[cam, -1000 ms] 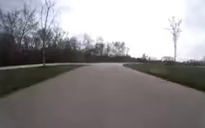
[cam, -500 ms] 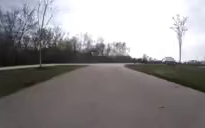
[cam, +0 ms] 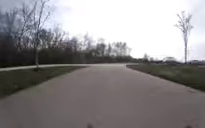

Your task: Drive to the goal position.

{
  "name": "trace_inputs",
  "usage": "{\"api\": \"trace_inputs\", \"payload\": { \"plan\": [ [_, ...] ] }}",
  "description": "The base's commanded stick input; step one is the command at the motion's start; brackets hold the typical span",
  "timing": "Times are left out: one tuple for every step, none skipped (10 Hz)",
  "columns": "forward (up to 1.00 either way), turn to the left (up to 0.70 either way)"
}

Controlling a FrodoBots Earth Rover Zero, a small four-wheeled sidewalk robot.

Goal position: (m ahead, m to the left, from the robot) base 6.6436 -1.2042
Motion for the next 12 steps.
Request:
{"api": "trace_inputs", "payload": {
  "plan": [
    [1.0, -0.02],
    [1.0, -0.02],
    [1.0, -0.02],
    [1.0, -0.02],
    [1.0, -0.02],
    [1.0, -0.02],
    [1.0, -0.02],
    [1.0, -0.02],
    [1.0, -0.02],
    [1.0, -0.02],
    [1.0, -0.02],
    [1.0, -0.02]
  ]
}}
